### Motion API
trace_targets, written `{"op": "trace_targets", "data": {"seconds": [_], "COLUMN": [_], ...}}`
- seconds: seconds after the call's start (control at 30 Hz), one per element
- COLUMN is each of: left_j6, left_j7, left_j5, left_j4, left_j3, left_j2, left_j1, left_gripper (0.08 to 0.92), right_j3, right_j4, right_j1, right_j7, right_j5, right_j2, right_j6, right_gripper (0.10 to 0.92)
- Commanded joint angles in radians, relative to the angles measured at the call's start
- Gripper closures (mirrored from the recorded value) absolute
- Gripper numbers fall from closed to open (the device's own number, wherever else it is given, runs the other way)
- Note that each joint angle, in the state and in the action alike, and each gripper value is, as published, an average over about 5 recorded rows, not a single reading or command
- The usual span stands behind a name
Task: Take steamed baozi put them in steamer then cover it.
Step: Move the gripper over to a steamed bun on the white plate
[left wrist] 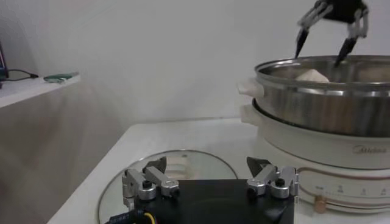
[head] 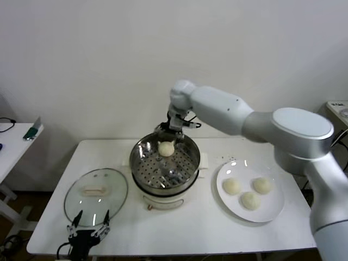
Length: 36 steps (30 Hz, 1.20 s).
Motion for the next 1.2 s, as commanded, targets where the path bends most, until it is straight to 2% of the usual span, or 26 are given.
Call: {"op": "trace_targets", "data": {"seconds": [0.03,0.23,0.37,0.47,0.63,0.9,1.2], "left_j6": [0.0,-0.001,-0.001,0.0,0.004,0.001,-0.004], "left_j7": [0.001,0.002,0.002,0.003,0.004,0.003,0.002], "left_j5": [0.001,-0.001,-0.003,-0.003,-0.005,-0.007,-0.007], "left_j4": [0.001,0.009,0.015,0.017,0.013,0.018,0.024], "left_j3": [0.0,0.003,0.008,0.009,0.005,-0.001,0.0], "left_j2": [0.0,0.003,0.004,0.006,0.008,0.007,0.006], "left_j1": [0.001,-0.002,-0.008,-0.012,-0.014,-0.011,-0.008], "left_gripper": [0.177,0.177,0.177,0.177,0.177,0.177,0.177], "right_j3": [-0.402,-0.553,-0.58,-0.556,-0.453,-0.259,-0.14], "right_j4": [0.228,0.481,0.637,0.683,0.645,0.497,0.373], "right_j1": [0.297,0.378,0.33,0.25,0.077,-0.171,-0.296], "right_j7": [-0.087,0.04,0.128,0.183,0.221,0.244,0.259], "right_j5": [0.575,0.581,0.64,0.65,0.607,0.52,0.463], "right_j2": [-0.315,-0.526,-0.616,-0.653,-0.668,-0.623,-0.553], "right_j6": [-0.33,-0.736,-0.901,-0.973,-1.026,-1.043,-1.038], "right_gripper": [0.203,0.203,0.203,0.203,0.203,0.203,0.203]}}
